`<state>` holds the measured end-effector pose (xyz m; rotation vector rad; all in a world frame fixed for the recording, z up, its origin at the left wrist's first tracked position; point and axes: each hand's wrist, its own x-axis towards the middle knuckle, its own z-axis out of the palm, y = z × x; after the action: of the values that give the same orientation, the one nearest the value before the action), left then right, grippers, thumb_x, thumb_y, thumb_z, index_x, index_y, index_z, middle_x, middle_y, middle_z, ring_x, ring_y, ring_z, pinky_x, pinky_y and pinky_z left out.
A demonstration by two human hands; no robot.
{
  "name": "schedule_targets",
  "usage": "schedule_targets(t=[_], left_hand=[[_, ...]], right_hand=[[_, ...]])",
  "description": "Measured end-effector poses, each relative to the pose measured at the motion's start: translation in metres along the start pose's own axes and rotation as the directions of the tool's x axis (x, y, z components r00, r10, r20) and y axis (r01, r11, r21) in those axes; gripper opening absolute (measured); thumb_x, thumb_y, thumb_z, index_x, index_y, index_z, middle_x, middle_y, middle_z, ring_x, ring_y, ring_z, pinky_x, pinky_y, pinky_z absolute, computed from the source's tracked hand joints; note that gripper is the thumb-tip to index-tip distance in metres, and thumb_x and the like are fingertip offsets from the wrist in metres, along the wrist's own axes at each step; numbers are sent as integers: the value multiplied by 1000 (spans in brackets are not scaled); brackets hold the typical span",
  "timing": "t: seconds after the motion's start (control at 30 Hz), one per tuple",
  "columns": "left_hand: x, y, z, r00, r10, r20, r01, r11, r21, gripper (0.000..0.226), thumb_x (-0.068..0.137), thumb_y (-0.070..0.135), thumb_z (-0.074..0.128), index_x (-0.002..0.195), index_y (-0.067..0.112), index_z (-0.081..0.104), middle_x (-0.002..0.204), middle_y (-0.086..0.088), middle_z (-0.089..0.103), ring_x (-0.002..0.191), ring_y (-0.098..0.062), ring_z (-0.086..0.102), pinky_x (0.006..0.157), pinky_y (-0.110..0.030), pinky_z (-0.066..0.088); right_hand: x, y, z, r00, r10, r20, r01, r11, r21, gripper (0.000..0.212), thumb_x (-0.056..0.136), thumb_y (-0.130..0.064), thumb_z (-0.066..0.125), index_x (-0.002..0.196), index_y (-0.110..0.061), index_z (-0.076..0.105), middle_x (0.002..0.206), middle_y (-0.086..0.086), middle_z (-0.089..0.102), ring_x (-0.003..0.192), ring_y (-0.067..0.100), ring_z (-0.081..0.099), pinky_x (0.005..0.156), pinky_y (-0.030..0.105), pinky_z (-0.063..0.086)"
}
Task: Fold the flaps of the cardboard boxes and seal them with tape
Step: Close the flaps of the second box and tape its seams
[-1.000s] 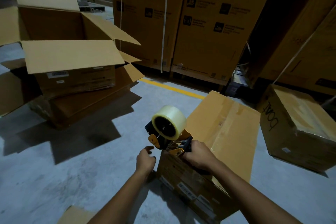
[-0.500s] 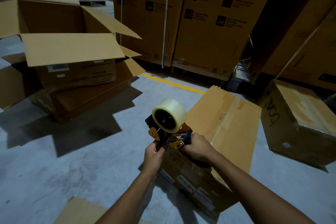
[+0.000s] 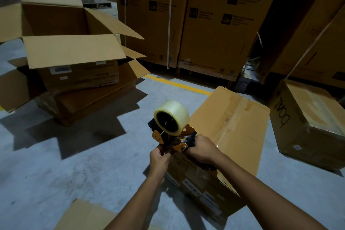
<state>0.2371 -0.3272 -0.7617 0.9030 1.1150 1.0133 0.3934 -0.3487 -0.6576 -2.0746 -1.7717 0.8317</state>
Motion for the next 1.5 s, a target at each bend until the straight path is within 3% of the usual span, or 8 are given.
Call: schedule_targets(t=[0.23,0.37,0.5,0.8,0.97,1.17,1.4,1.5], left_hand=[[-18,-10,19,992,40,124,-51,995,84,45,88,12,71,130,19,55,121,1,69,115,-13,62,99,-39,51],[-20,-14,60,996,-5,-90,7,1000,22,60,91,-10,51,143,17,41,135,-6,55,122,-22,54,110,-46,40],[-21,-10,72,975,-8,-224,21,998,55,58,92,-13,41,143,15,40,137,-11,51,128,-27,50,97,-34,37],[-21,-11,47,995,95,19,-96,972,212,55,98,1,53,146,20,36,146,-7,49,138,-23,45,113,-38,36],[-13,-18,-5,930,279,238,-367,730,576,62,88,35,73,143,29,45,144,11,31,136,-5,26,109,-30,31],[8,-9,-18,830,465,307,-492,350,797,41,77,21,83,116,18,71,112,-4,67,103,-22,64,79,-24,47],[21,10,-30,641,515,568,-666,5,746,57,58,22,94,111,13,75,122,-3,70,109,-29,67,73,-39,62],[10,20,-23,625,442,643,-685,-84,724,52,63,21,90,111,12,72,130,-7,64,120,-33,61,83,-43,60]], right_hand=[[-13,16,1,999,34,-25,-34,999,18,23,83,-35,70,100,-23,78,101,-2,75,93,20,67,82,38,57],[-12,13,-1,1000,11,-15,-11,1000,1,14,86,-30,69,91,-19,75,90,4,72,84,23,65,72,36,52],[-8,13,-1,1000,13,7,-13,999,33,26,84,-36,68,96,-14,76,101,8,74,92,26,67,80,42,55],[-33,40,-19,997,72,24,-75,990,122,10,85,-23,69,75,-20,68,74,1,66,73,19,60,67,33,47],[-38,36,-15,998,57,20,-59,991,118,15,84,-35,71,88,-21,75,94,3,72,89,22,66,81,43,54],[-39,33,-15,1000,29,0,-29,997,74,19,86,-39,71,98,-25,75,106,-7,72,97,17,65,84,35,54],[-56,60,-30,997,70,18,-69,997,-40,31,86,-48,71,85,-18,73,83,-1,70,79,18,65,67,40,52],[-64,65,-26,998,59,-7,-59,998,-35,31,86,-49,70,98,-20,75,101,-6,72,93,17,65,83,40,56]])
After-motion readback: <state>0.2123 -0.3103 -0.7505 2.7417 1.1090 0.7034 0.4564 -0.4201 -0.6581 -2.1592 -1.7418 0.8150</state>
